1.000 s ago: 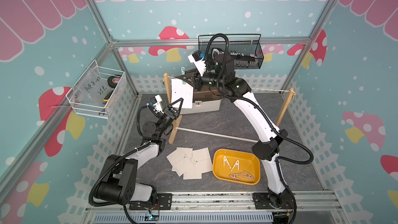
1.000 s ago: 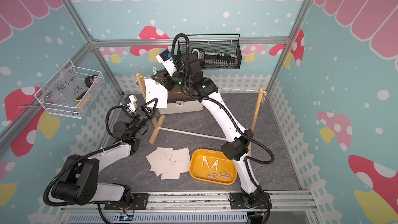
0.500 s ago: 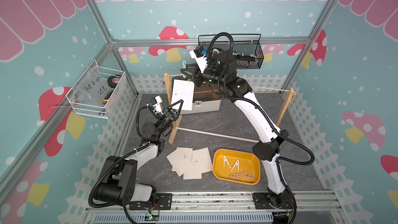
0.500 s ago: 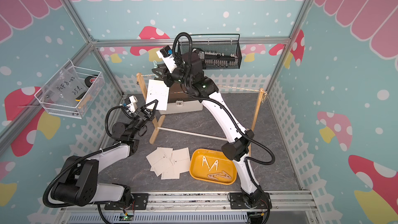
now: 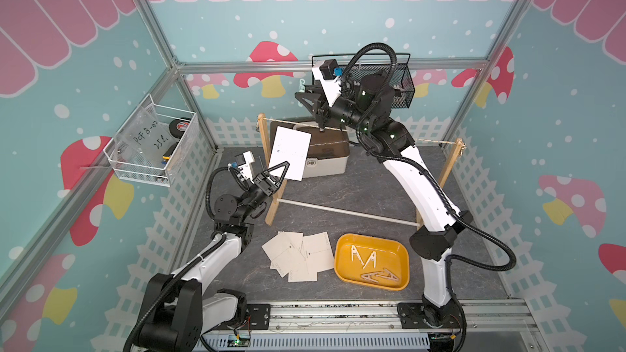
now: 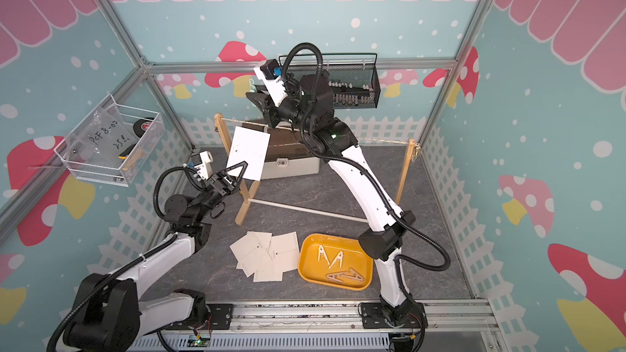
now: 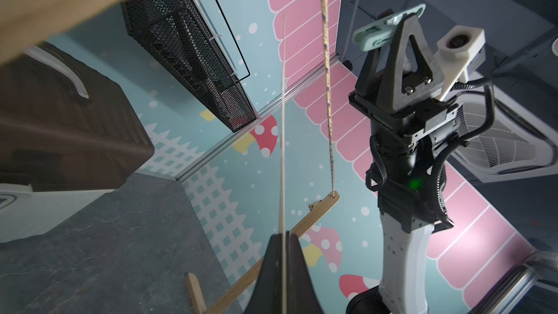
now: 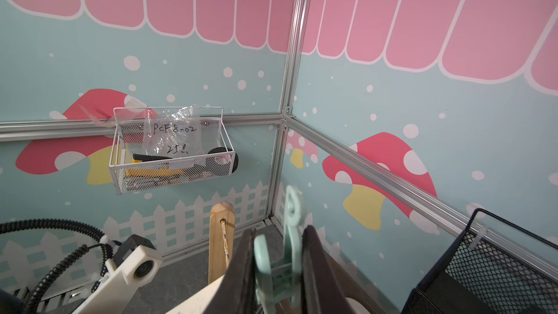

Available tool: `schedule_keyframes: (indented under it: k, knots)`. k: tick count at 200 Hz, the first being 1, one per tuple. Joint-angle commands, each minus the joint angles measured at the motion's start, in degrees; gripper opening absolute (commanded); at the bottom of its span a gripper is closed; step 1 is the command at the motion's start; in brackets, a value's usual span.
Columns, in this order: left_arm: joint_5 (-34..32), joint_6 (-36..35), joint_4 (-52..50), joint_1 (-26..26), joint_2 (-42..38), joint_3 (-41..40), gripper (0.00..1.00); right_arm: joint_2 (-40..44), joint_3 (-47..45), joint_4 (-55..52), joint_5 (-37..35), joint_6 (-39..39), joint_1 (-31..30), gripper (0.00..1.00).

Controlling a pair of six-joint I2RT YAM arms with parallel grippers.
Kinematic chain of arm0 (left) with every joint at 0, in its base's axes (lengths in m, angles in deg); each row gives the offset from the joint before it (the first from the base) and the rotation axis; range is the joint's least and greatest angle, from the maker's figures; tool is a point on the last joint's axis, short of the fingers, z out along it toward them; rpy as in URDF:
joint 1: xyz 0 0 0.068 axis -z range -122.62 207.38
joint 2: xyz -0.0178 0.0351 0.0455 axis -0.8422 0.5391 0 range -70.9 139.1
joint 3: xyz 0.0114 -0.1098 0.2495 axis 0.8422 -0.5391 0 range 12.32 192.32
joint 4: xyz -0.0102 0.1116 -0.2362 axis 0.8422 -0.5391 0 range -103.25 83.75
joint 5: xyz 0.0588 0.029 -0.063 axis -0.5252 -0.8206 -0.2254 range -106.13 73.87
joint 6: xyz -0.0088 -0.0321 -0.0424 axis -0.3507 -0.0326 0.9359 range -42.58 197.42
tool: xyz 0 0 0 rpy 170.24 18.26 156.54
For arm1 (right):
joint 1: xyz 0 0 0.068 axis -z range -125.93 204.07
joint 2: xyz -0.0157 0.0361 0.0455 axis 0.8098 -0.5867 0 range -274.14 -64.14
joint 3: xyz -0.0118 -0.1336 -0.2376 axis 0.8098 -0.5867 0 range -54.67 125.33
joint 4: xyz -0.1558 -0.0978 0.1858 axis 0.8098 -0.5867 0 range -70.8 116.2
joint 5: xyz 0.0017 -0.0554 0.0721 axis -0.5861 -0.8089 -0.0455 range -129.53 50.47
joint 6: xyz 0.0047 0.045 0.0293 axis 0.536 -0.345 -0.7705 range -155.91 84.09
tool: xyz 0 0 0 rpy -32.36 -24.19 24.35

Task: Remove the postcards from the strings
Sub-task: Remove the clamp from the clothesline, then place the clamp in the storage box, then place the postcard on the postcard.

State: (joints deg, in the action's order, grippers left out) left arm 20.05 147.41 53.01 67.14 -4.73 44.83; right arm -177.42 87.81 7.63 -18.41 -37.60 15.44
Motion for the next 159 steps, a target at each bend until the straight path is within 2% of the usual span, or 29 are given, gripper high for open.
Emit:
schedule_keyframes:
  k: [1, 34, 79, 111, 141, 159]
  knots:
    - [1.4, -11.3, -22.8, -0.4, -6.6, 3.2, 0.00, 8.4, -8.7, 1.7, -1.0, 3.0, 0.0, 0.00]
    - [-1.4, -25.6, -57.8, -0.4, -12.7, 11.4, 0.00, 24.6, -33.7, 7.0, -5.0, 2.4, 0.0, 0.00]
    - [0.2, -35.0, -85.4, -0.4, -14.1, 18.5, 0.00, 44.6, -64.6, 8.0, -14.0, -3.2, -0.3, 0.00]
    - [0.2, -39.1, -101.2, -0.3, -14.3, 19.7, 0.00, 51.7, -77.1, 0.7, -17.7, -8.6, -0.5, 0.00]
    - [1.8, -42.1, -111.0, 0.1, -13.7, 18.1, 0.00, 55.3, -85.7, -4.9, -18.7, -14.1, -1.1, 0.00]
    - [0.6, -44.4, -116.3, 2.6, -11.6, 18.1, 0.00, 56.3, -89.0, -8.4, -19.2, -16.9, -1.5, 0.00]
